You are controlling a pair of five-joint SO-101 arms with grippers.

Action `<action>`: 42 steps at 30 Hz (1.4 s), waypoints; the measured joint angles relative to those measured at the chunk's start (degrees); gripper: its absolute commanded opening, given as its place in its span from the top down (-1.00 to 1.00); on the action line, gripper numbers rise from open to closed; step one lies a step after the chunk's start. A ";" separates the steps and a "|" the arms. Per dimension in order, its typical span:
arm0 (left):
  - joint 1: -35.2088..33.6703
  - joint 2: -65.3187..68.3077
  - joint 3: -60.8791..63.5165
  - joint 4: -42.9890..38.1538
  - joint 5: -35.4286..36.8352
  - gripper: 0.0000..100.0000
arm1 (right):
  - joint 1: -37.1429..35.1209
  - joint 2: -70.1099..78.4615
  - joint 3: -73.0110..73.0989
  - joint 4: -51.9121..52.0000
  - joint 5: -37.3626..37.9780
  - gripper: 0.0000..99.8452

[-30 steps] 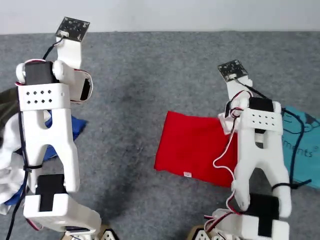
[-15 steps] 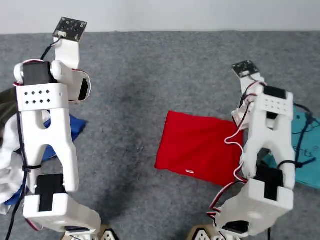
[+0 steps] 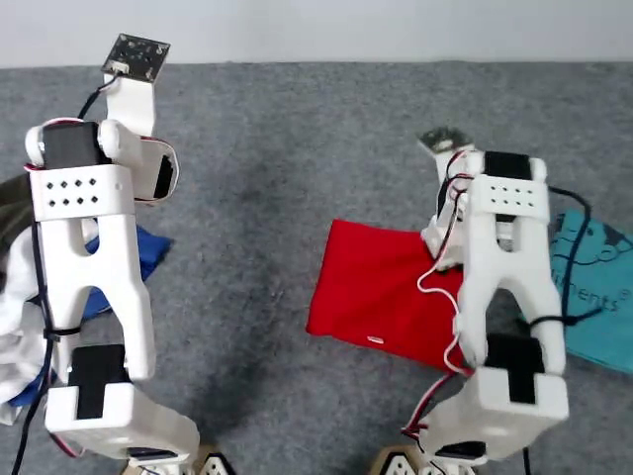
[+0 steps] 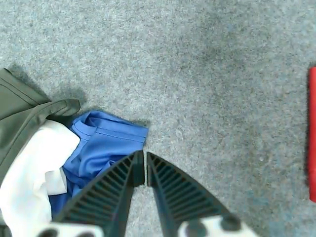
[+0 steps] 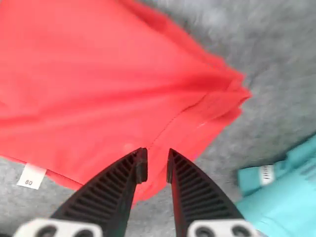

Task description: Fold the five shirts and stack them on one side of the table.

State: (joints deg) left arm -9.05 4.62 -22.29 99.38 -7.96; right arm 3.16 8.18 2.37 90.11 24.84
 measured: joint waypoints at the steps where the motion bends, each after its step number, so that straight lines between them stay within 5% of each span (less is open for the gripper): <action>1: 0.00 0.00 0.00 0.00 0.00 0.97 | 0.53 1.67 0.88 0.00 0.00 0.84; 11: 0.00 0.00 0.00 0.00 0.00 0.97 | 10.20 8.35 3.60 4.75 1.76 0.92; 20: 0.00 0.00 0.00 0.00 0.00 0.97 | 4.22 -2.99 3.16 9.93 2.99 0.92; 25: 0.00 0.00 0.00 0.00 0.00 0.97 | -1.32 -3.78 6.33 2.81 1.23 0.93; 30: 0.00 0.00 0.00 0.00 0.00 0.97 | -0.35 -1.49 16.09 -8.62 1.14 0.93; 42: 0.00 -4.40 0.00 0.00 0.00 0.97 | 6.86 -9.49 18.90 -1.76 5.89 0.92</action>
State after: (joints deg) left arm -9.05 0.22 -22.29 99.38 -7.96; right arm 10.02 -1.32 21.27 88.35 30.73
